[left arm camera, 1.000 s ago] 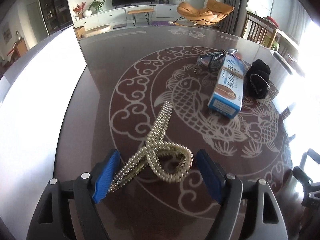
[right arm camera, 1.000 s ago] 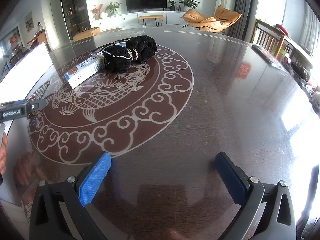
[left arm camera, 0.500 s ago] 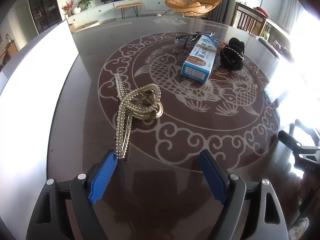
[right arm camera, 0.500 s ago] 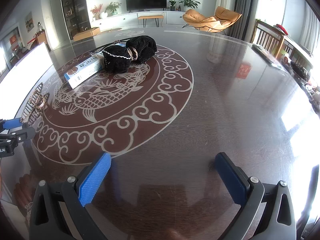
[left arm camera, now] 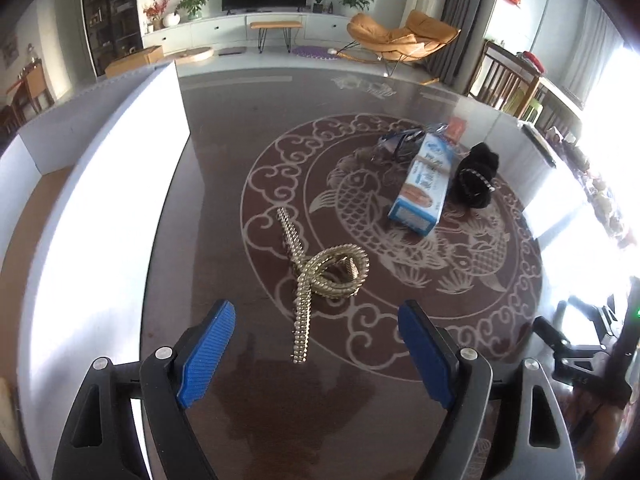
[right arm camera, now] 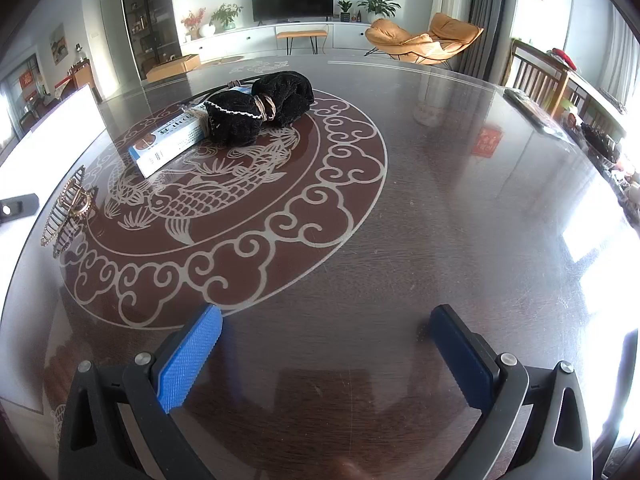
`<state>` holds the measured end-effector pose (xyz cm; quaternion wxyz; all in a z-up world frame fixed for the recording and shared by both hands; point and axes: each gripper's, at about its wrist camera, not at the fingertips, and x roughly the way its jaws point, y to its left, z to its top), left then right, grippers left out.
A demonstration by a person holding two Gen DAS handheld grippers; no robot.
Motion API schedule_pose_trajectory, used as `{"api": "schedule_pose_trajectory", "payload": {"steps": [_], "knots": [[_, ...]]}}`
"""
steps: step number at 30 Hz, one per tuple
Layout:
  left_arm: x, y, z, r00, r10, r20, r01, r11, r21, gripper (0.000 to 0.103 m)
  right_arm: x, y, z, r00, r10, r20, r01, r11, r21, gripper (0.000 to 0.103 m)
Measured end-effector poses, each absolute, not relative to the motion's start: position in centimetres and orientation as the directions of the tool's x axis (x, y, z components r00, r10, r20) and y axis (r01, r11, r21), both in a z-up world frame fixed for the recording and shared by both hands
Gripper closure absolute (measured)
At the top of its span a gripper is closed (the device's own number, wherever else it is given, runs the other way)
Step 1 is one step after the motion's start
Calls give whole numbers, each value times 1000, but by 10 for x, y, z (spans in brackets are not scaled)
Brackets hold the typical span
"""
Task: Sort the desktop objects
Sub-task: 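Close the left gripper on the gold beaded hair clip and lift it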
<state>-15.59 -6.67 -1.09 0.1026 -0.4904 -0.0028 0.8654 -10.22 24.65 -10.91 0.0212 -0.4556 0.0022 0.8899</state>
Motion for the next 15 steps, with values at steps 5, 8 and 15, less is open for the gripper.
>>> {"api": "schedule_pose_trajectory", "payload": {"steps": [5,8,15], "knots": [[-166,-57,-33,-462,268,-845,-216,-959,-186,20,-102,247,-109,-584,36,-811,-40,-999,-15,0],[-172,-37,-44,-488,188,-852,-247,-966,-72,20,-102,247,-109,-584,36,-811,-40,-999,-15,0],[-196,-37,-54,-531,88,-843,-171,-985,5,3,-102,246,-109,-584,36,-811,-40,-999,-15,0]]}}
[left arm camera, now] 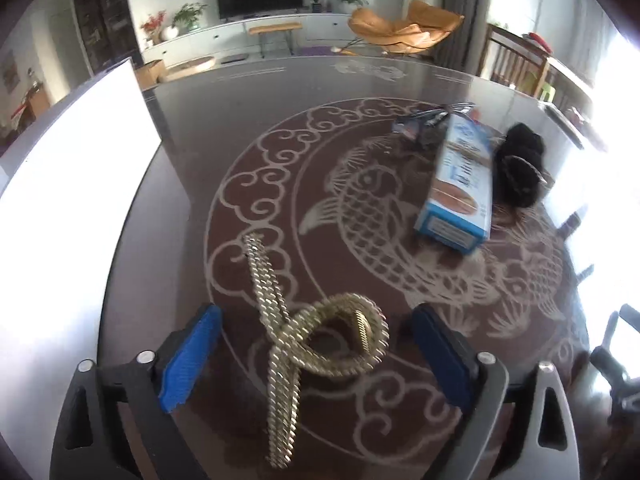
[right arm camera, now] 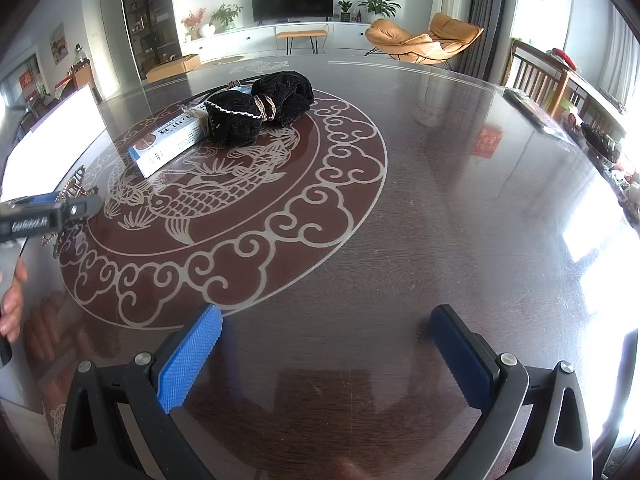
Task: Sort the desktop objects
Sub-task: 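Close the left gripper on the gold beaded hair clip and lift it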
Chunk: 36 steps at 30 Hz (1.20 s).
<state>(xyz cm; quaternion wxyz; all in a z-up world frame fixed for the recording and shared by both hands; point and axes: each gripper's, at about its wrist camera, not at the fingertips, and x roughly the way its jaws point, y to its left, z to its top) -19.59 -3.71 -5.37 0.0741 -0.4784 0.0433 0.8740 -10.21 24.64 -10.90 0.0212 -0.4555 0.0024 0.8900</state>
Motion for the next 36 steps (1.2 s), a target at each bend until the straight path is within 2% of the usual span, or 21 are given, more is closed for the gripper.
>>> {"api": "schedule_pose_trajectory", "payload": {"steps": [2,21,30,36], "knots": [[-198,-40,-55,-542,81,-836,-156,-988,6,0,-102,246,-109,-584,36,-811,-40,-999,-15,0],[-183,-43,-57,-565,91,-820,-165,-986,4,0,-102,247,-109,-584,36,-811,-40,-999,-15,0],[-154,-64,-42,-598,225,-770,-208,-970,-121,0,-102,246,-109,-584,36,-811,-40,-999,-15,0],[-153,-63,-46,-591,206,-780,-249,-966,-67,0,-102,247,-109,-584,36,-811,-40,-999,-15,0]]}}
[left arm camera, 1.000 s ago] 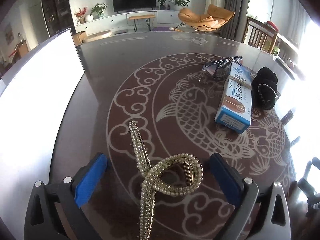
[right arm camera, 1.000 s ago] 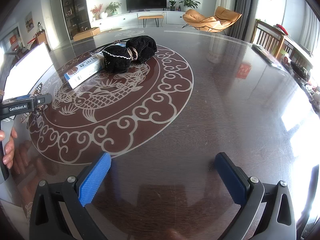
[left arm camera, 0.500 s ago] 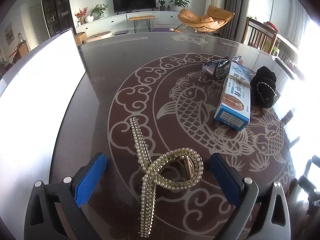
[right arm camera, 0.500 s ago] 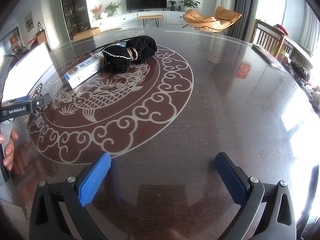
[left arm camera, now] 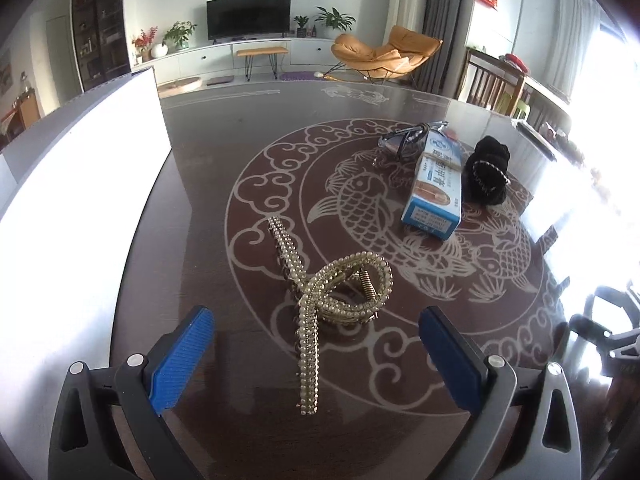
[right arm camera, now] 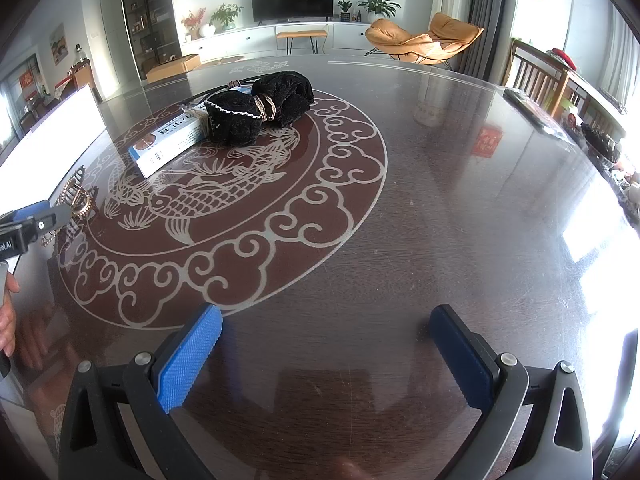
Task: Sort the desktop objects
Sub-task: 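Close the left gripper on the gold beaded hair clip and lift it, then grasp the black knit glove with the right gripper and lift it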
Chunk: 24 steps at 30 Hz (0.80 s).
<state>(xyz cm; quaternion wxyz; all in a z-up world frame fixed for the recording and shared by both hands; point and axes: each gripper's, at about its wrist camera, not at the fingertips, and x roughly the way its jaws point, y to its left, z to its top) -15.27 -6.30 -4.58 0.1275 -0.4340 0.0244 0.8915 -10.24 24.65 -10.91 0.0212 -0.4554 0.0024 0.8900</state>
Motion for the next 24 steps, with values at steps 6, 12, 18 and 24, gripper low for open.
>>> {"api": "schedule_pose_trajectory", "payload": {"steps": [6,12,18,24], "knots": [[-179,-57,-53,-562,159,-811,-200,-978,-53,0,-102,247,-109,-584,36,-811,-40,-999,-15,0],[-180,-51,-51,-605,81,-792,-139,-990,5,49,-102,247,-109,-584,36,-811,-40,-999,-15,0],[-162,-51,-48,-616,98,-782,-147,-989,-8,56,-103,247,-109,-585,35,-811,-40,-999,-15,0],[-163,-52,-49,-615,98,-782,-153,-988,-3,55,-149,261,-97,-549,-118,-828,-23,-988,156,5]]}}
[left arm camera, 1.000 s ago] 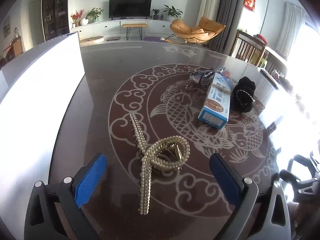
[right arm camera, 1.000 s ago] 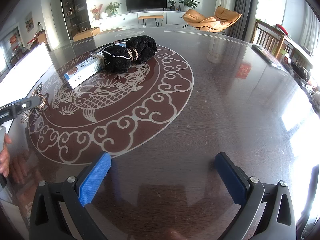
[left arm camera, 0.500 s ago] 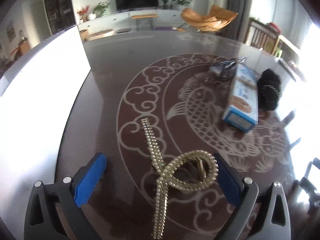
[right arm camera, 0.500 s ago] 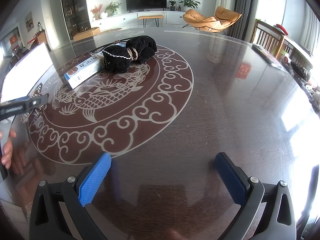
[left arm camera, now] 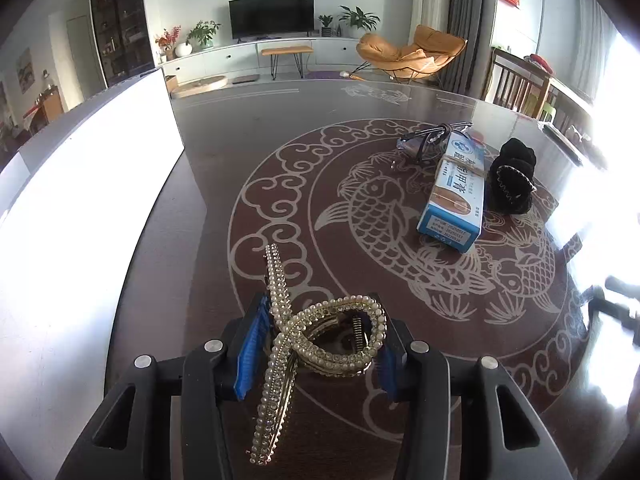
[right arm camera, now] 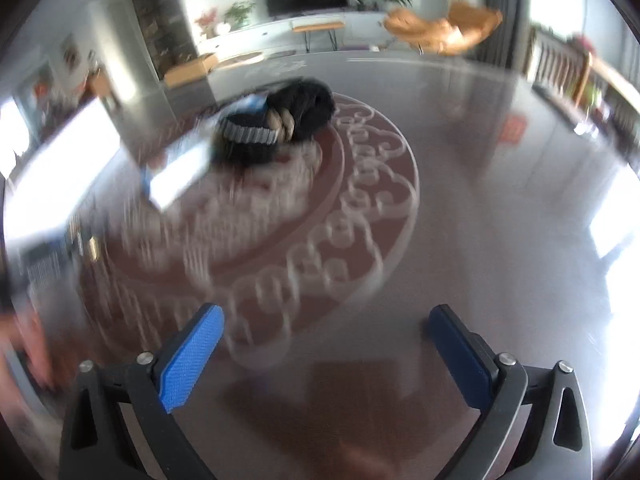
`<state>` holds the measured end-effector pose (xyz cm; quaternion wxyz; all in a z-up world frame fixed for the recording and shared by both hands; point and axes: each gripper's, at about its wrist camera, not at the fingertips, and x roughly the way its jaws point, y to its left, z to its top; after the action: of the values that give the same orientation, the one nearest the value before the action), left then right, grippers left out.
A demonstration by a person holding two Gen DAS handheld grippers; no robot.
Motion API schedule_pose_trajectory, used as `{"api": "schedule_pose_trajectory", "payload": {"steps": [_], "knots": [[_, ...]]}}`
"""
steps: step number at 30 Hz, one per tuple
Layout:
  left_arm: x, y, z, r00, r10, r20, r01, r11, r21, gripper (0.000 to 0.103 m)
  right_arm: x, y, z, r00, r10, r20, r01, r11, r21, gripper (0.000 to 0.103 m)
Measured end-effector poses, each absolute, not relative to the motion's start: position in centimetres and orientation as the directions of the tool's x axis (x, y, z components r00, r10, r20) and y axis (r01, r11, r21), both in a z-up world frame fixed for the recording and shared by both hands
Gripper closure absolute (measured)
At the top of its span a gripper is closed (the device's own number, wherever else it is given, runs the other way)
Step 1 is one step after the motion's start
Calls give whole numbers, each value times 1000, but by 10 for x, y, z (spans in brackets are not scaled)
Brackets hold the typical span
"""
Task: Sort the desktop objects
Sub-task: 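Grasp the black knit glove with the right gripper and lift it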
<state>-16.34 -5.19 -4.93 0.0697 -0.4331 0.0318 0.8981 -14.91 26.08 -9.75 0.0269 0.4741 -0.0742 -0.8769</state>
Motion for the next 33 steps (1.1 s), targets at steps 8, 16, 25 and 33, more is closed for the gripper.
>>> {"api": "schedule_pose_trajectory", "payload": {"steps": [8,16,25,33], "knots": [[-163,-54,-50,-615,95,-783,-153,-988,0,55,-269,260,-78,-525,-264,-809,-211,-881,424,5],[-165,-55,-52,-615,96,-783,-155,-988,1,55,-285,229,-88,-506,-145,-850,-118,-965,235,62],[-161,-55,-50,-614,113,-781,-164,-986,-14,56,-193,217,-70,-507,-144,-849,64,-989,130,65],[-111,-61,-8,-638,289,-714,-230,-956,-182,60,-136,189,-1,-558,-215,-801,233,-968,97,65]]}}
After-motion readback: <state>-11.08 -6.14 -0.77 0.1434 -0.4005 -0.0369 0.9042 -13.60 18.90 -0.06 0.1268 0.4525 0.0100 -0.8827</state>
